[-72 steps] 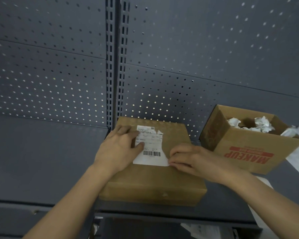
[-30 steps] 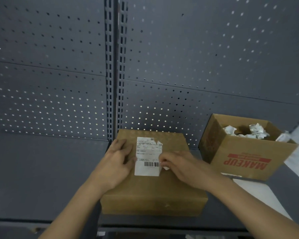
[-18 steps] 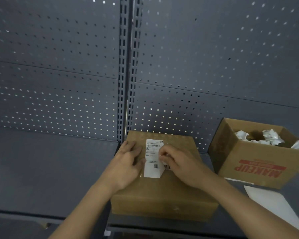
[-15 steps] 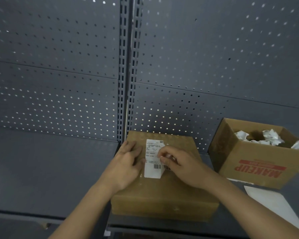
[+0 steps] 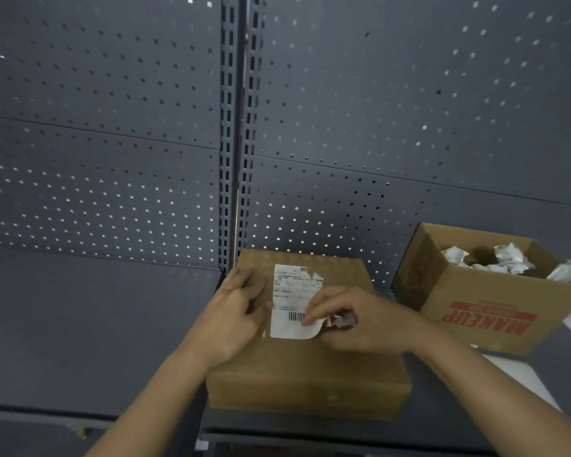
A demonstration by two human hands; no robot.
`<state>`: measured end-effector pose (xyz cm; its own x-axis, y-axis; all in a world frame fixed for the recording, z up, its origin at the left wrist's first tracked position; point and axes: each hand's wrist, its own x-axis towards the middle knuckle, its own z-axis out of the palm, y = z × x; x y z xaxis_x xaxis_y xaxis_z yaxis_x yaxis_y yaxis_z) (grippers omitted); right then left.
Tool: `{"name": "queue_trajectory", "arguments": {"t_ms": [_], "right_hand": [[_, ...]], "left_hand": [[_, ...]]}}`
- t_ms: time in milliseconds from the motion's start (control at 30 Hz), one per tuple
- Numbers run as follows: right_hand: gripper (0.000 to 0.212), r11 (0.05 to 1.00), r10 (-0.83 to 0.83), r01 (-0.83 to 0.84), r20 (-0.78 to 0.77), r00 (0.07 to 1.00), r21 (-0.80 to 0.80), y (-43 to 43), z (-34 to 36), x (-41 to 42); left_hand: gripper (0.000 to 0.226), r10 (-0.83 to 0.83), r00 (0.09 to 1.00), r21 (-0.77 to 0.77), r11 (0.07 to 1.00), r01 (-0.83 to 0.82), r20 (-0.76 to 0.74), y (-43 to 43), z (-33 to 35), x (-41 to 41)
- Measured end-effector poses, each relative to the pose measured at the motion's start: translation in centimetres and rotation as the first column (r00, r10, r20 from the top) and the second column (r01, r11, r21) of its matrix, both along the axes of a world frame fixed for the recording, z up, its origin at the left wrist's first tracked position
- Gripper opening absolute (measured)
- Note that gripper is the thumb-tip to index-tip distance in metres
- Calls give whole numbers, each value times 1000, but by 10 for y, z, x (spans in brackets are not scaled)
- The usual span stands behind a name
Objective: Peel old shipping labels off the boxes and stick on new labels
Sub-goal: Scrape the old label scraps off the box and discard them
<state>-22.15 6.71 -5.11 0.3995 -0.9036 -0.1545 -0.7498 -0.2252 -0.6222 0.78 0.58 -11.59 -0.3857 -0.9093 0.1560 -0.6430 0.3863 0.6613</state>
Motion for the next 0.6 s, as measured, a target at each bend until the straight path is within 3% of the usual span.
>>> {"name": "queue_trajectory", "arguments": {"t_ms": [100,200,300,600], "right_hand": [[28,999,-8,6,-58,998,-39,-2,-2,3],[10,987,-15,0,-93,996,-158,-6,-4,12],[12,967,-17,-30,-183,983,-252,-7,-5,19],[17,965,-121,95,-94,988,-246,-7,-8,30]], "left_hand": [[55,4,1000,9,1000,-4,-16,-1,-2,0],[55,3,1000,4,1000,-3,-24,-1,-2,1],[53,1,1000,1,1000,-1,-28,0,-1,1],[54,-10,1000,-17,1000,10,-8,-1,-2,1]]}}
